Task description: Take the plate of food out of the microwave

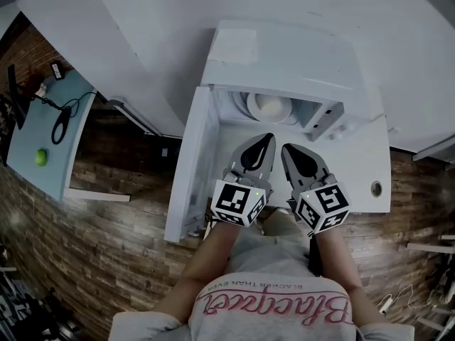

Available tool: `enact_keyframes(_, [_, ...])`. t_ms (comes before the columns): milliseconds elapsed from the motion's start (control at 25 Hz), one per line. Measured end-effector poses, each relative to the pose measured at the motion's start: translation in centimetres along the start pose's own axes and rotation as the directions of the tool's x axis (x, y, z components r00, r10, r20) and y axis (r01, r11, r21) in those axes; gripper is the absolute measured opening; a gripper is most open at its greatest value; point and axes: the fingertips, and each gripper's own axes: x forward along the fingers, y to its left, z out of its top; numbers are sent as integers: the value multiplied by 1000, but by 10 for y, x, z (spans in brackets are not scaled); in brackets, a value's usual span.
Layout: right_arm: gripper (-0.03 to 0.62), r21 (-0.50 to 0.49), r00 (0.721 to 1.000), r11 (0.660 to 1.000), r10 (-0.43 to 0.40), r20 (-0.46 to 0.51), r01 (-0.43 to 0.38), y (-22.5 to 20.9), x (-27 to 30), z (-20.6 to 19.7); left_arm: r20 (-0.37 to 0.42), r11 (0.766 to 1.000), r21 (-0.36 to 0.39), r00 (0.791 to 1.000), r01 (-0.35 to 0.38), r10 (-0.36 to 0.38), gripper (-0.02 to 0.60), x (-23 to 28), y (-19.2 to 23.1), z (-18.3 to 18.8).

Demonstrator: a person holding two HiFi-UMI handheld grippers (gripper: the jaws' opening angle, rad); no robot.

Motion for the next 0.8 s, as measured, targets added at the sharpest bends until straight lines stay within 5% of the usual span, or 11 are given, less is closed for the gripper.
enact_keyframes(720, [21,123,1000,992,-10,-20,12,-12,22,-34,-44,999,14,998,-36,36,6,0,14,-26])
enact_keyframes(800, [69,159,1000,987,-3,-15,5,-16,26,-37,-45,999,15,998,-43,44,6,2,16,-27])
